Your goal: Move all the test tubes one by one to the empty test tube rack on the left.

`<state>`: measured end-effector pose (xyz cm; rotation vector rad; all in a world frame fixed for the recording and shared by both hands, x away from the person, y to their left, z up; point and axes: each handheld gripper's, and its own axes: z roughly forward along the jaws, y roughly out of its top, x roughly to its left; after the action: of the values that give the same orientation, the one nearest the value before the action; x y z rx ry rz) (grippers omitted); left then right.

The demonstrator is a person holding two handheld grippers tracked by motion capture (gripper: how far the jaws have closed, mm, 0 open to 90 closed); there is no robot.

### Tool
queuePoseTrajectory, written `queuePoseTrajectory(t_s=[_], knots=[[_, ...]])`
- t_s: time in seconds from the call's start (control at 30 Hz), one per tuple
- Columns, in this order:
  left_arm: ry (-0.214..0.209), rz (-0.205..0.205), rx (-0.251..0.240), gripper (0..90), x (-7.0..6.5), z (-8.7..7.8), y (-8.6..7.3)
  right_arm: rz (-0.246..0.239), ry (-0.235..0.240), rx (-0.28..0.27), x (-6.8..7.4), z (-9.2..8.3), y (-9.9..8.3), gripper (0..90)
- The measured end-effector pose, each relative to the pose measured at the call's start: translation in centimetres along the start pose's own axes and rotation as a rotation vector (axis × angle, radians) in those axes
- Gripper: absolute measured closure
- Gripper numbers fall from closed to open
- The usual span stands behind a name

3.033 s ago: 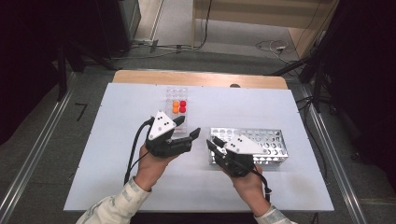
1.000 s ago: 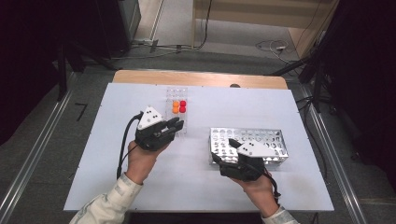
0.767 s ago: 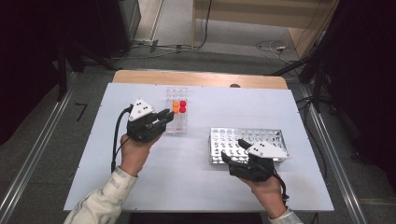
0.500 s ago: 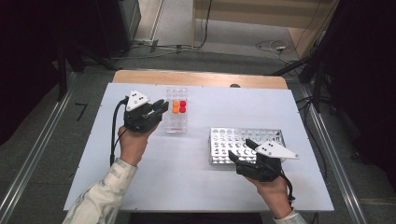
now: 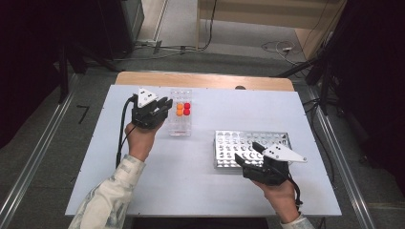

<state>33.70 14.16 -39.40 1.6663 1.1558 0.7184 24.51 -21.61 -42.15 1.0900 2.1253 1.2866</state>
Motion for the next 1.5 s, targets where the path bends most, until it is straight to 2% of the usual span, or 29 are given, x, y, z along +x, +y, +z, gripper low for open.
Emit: queuePoseTrajectory(t_s=[0.13,0.4,0.6,0.73,0.8,0.93,1.13,1.27,1.5], knots=[[0.004,0.013,0.019,76.7,-0.3,0.7,-0.6,0.0,-0.002,0.001,0.0,0.0,0.0,24.2],[0.015,0.01,0.076,76.2,-0.3,2.0,-2.7,-0.001,-0.005,0.003,-0.1,0.1,-0.1,24.2],[0.005,0.009,0.071,73.6,-0.5,2.0,-3.0,0.0,-0.007,0.007,-0.1,0.1,-0.2,24.2],[-0.001,0.002,0.066,70.5,-0.6,1.4,-3.0,0.0,-0.013,0.004,-0.3,0.1,-0.2,24.2],[-0.008,-0.005,0.071,66.1,-0.5,0.9,-3.2,0.001,-0.02,0.003,-0.5,0.1,-0.2,24.2],[-0.023,-0.048,0.073,56.9,-0.4,-0.4,-3.7,0.018,-0.033,0.0,-1.2,0.1,-0.4,24.4],[-0.049,-0.101,0.079,36.3,-0.4,-2.3,-4.3,0.03,-0.056,-0.006,-1.9,0.0,-0.5,24.4],[-0.032,-0.094,0.075,29.2,-0.8,-3.3,-4.8,0.038,-0.067,-0.004,-2.5,0.0,-0.8,24.5],[-0.01,-0.076,0.062,26.7,-1.2,-4.5,-5.4,0.042,-0.08,-0.006,-3.1,-0.2,-1.0,24.4]])
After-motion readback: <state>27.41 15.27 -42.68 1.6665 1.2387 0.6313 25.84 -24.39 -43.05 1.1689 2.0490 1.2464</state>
